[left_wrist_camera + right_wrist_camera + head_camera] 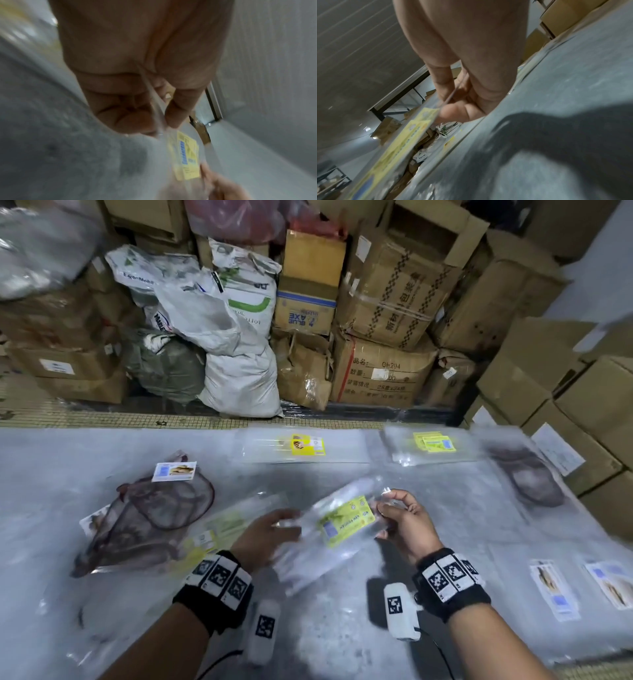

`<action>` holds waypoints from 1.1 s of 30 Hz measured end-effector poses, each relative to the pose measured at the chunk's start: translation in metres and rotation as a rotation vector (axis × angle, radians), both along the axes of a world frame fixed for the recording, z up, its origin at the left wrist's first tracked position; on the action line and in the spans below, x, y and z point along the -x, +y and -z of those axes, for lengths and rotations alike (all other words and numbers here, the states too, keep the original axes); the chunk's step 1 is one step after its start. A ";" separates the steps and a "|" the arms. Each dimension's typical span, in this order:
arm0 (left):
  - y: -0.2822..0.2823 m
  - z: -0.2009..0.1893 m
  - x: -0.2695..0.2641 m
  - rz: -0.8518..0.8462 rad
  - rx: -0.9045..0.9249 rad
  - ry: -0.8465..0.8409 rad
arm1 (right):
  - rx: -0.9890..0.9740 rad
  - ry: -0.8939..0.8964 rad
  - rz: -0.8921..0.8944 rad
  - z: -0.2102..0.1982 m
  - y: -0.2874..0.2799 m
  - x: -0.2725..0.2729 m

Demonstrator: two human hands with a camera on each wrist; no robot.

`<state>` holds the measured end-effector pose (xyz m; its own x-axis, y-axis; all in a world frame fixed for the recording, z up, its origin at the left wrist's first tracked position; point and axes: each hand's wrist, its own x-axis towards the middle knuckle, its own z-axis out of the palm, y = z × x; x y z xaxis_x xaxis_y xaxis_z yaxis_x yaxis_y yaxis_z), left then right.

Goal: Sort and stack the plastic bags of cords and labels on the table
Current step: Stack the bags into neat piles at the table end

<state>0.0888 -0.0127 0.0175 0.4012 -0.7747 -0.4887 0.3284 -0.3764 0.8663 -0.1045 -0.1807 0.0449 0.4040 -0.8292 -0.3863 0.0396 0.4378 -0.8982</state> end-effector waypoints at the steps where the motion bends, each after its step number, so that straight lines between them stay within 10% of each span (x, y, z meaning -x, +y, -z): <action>1: -0.014 -0.001 0.004 -0.079 0.016 0.099 | -0.021 -0.015 0.030 0.000 -0.016 0.004; 6: -0.089 -0.004 0.043 -0.250 0.084 0.335 | -0.070 -0.050 0.153 0.006 -0.094 0.025; 20: -0.298 -0.031 0.070 -0.147 0.053 -0.400 | 0.222 0.319 0.156 -0.001 -0.274 0.072; 33: -0.358 0.006 0.088 0.120 -0.261 -0.879 | 0.613 1.329 -0.213 0.020 -0.332 0.075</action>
